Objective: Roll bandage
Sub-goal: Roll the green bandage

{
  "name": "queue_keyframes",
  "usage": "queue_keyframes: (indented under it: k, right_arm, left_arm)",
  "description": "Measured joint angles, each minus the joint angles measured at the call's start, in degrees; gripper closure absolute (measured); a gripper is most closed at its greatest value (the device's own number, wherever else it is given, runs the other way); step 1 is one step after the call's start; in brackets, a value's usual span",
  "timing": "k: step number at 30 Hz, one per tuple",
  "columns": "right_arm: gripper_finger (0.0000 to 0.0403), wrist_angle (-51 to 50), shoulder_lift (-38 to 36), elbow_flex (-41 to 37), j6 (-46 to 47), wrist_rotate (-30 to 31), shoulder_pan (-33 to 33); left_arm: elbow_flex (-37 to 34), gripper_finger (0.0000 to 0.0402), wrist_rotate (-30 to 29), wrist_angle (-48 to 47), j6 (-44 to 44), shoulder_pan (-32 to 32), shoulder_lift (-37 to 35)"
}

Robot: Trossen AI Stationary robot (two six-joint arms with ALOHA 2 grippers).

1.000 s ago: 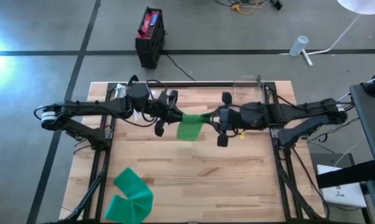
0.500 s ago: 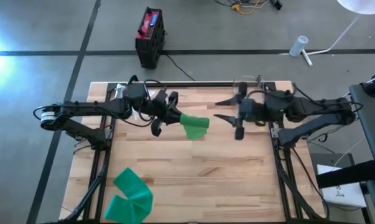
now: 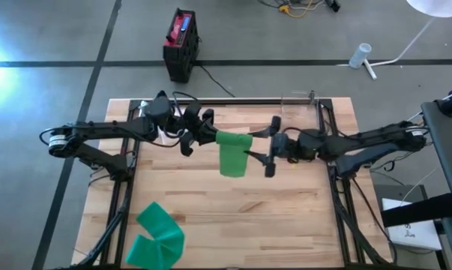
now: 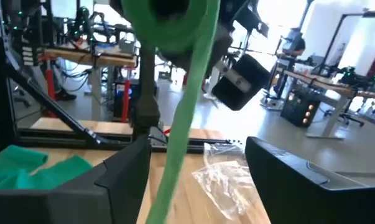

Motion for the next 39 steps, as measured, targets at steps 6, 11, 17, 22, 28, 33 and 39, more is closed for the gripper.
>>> queue_keyframes:
  k: [6, 11, 17, 22, 28, 33, 39]
  right_arm:
    - [0.0148, -0.7, 5.6, 3.5, -1.6, -1.3, -1.2]
    - [0.0173, 1.5, 8.2, 3.4, -3.4, -0.8, -1.7]
    - [0.0256, 1.2, 10.4, 4.4, -2.6, -0.2, -3.7]
    - [0.0386, -2.6, 10.2, 5.0, -2.6, -0.9, -3.8]
    - [0.04, -8.1, 9.4, 5.0, -1.0, -0.9, -2.2]
    - [0.0401, -11.3, 7.7, 5.0, -1.0, -0.8, 0.1]
    - [0.0402, -15.8, 5.1, 5.0, -1.3, -0.7, 1.0]
  left_arm:
    - [0.4, 0.0395, 0.0, 0.1, 0.0, 0.1, 0.0]
    - [1.2, 0.0395, 0.0, 0.5, 0.0, 0.1, 0.0]
    - [1.2, 0.0395, 0.6, 0.4, -0.4, 1.0, 0.0]
    - [1.2, 0.0394, 0.7, 1.0, -0.5, 2.4, -0.1]
    - [1.2, 0.0394, 0.9, 3.3, -0.7, 5.7, -0.2]
    - [1.2, 0.0394, 1.3, 3.3, -1.8, 8.9, -0.2]
    - [1.2, 0.0394, 3.6, 3.3, -2.0, 10.1, -0.2]
